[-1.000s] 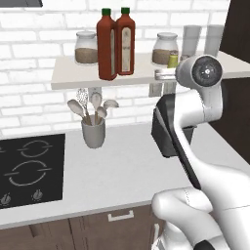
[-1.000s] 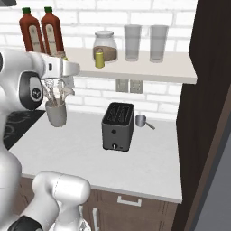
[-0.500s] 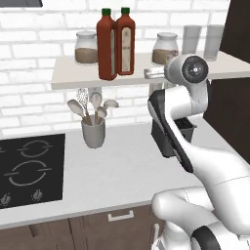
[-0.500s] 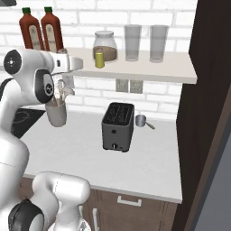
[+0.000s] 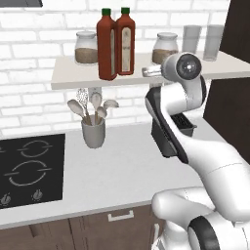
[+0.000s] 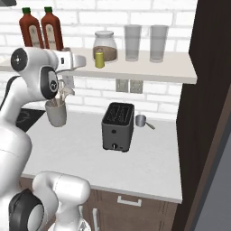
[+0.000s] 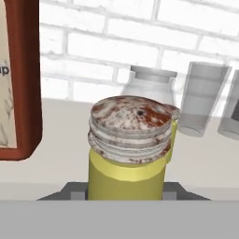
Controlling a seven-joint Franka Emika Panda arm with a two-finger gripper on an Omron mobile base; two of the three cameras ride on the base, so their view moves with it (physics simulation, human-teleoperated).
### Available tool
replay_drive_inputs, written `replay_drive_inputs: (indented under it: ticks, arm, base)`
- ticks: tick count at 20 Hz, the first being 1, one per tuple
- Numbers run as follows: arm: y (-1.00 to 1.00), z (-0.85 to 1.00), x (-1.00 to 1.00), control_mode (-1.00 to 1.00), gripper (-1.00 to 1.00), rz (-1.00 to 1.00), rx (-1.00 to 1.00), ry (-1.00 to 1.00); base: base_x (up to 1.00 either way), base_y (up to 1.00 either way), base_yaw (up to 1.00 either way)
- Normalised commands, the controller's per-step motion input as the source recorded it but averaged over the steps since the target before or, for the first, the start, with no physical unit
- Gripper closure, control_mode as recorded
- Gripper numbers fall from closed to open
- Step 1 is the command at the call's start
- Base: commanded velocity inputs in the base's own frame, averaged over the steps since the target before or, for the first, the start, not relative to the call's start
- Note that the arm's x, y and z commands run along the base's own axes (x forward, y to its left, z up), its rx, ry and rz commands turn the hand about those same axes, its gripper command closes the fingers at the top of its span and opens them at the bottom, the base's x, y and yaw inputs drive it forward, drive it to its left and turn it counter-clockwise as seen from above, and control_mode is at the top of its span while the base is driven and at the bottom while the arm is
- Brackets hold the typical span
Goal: Put the shaker and condiment bottle from the counter next to their counterparts in the cabinet.
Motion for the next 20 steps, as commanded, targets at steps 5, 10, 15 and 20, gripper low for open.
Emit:
replay_drive_inputs:
  ticks: [5, 10, 15, 20]
  arm:
    - [-0.05, -0.01, 0.42, -1.00, 1.00, -0.01, 0.00, 0.02]
    - [-0.20, 0.00, 0.21, -1.00, 1.00, 0.00, 0.00, 0.05]
    - [-0.07, -0.12, 0.18, -1.00, 1.00, 0.00, 0.00, 0.06]
    - [0.00, -0.23, 0.29, -1.00, 1.00, 0.00, 0.00, 0.04]
  base:
    - [0.00, 0.00, 0.00]
    - [0.00, 0.00, 0.00]
    - [0.00, 0.00, 0.00]
    - [0.00, 0.00, 0.00]
